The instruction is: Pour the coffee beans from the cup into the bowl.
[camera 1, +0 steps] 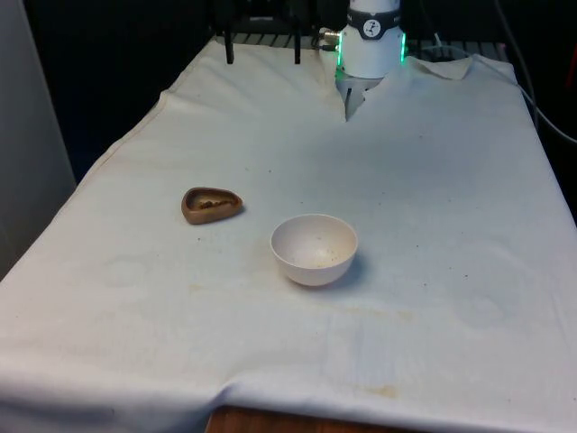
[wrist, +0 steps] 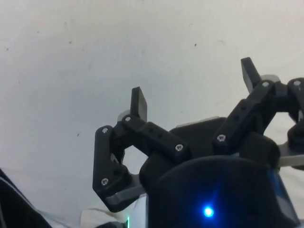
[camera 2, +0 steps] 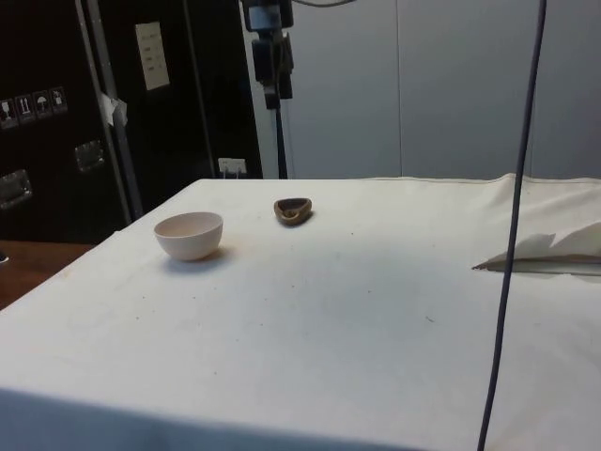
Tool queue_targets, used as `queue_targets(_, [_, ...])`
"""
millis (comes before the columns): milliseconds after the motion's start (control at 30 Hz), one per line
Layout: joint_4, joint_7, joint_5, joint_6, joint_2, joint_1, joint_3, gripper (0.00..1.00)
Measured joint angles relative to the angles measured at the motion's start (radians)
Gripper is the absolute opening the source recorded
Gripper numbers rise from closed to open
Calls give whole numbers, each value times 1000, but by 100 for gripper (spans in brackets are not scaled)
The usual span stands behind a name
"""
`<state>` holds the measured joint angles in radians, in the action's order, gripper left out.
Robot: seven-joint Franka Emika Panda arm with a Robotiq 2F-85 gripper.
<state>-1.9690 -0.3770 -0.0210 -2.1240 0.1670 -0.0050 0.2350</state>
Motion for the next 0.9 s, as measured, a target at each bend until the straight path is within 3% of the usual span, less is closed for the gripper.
queue_targets(467, [0,-108,-23,-89,65,-11,70,100])
queue_targets(900, [6,-204,-91,-196,158,-20,125,100])
